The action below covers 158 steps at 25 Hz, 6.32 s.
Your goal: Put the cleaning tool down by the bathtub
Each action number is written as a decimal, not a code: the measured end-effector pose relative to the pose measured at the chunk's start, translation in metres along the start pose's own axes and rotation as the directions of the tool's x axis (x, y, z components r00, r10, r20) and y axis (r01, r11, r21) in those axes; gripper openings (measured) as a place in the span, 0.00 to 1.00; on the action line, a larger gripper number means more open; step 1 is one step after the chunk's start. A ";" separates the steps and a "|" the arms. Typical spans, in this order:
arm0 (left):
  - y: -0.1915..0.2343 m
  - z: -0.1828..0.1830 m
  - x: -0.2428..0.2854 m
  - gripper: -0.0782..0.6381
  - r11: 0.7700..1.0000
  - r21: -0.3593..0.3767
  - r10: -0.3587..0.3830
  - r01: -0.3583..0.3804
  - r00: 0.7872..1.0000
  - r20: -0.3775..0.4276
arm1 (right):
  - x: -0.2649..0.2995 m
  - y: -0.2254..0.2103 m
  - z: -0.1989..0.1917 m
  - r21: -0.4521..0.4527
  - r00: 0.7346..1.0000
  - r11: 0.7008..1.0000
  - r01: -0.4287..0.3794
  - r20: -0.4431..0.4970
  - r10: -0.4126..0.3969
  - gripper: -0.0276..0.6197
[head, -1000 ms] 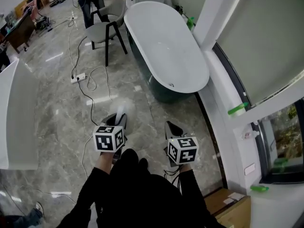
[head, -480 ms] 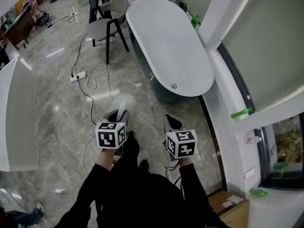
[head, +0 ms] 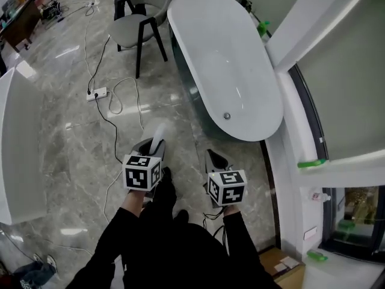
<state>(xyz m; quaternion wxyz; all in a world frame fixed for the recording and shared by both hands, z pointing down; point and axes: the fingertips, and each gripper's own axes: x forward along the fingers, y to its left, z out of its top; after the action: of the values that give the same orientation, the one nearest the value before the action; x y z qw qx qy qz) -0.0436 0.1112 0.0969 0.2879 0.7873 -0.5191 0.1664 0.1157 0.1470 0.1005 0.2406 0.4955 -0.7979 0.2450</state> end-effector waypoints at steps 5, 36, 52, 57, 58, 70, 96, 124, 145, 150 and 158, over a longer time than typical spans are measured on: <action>0.026 0.024 0.033 0.24 1.000 -0.007 -0.019 0.019 1.000 -0.022 | 0.040 -0.003 0.024 0.006 0.999 1.000 -0.001 -0.036 0.001 0.04; 0.140 -0.030 0.234 0.24 0.997 -0.076 0.019 -0.024 0.998 -0.064 | 0.296 -0.048 -0.016 -0.002 0.991 0.998 -0.058 -0.123 0.057 0.04; 0.205 -0.156 0.382 0.24 0.994 -0.101 0.042 -0.052 0.994 -0.101 | 0.458 -0.083 -0.117 -0.039 0.982 0.991 -0.129 -0.143 0.122 0.04; 0.216 -0.173 0.419 0.24 0.995 -0.083 0.043 -0.051 0.995 -0.095 | 0.492 -0.102 -0.139 0.003 0.983 0.993 -0.120 -0.137 0.119 0.04; 0.218 -0.177 0.425 0.24 0.996 -0.080 0.042 -0.050 0.995 -0.094 | 0.499 -0.105 -0.143 0.013 0.983 0.993 -0.121 -0.135 0.122 0.04; 0.247 -0.211 0.507 0.24 0.999 -0.002 0.051 -0.051 0.997 -0.057 | 0.575 -0.136 -0.164 -0.028 0.985 0.988 -0.153 -0.087 0.150 0.04; 0.296 -0.269 0.642 0.24 0.995 0.077 0.072 -0.068 0.996 -0.045 | 0.682 -0.175 -0.225 -0.034 0.983 0.982 -0.184 -0.011 0.184 0.04; 0.318 -0.295 0.687 0.24 0.997 0.041 0.066 -0.063 0.995 -0.081 | 0.691 -0.181 -0.236 -0.093 0.987 0.983 -0.161 0.011 0.162 0.04; 0.318 -0.296 0.691 0.25 0.995 0.079 0.063 -0.056 0.995 -0.078 | 0.692 -0.180 -0.243 -0.080 0.986 0.983 -0.163 0.002 0.164 0.04; 0.316 -0.288 0.688 0.28 0.995 0.080 0.055 -0.050 0.997 -0.056 | 0.691 -0.181 -0.241 -0.079 0.987 0.984 -0.161 0.003 0.162 0.04; 0.312 -0.262 0.665 0.28 0.996 0.087 0.027 -0.028 0.999 0.016 | 0.692 -0.175 -0.238 -0.078 0.986 0.983 -0.164 0.016 0.166 0.04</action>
<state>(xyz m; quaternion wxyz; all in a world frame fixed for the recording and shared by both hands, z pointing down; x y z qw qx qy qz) -0.0486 -0.2970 0.7614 0.2471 0.7931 -0.5244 0.1868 0.0363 -0.2362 0.7427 0.2294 0.4207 -0.8476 0.2280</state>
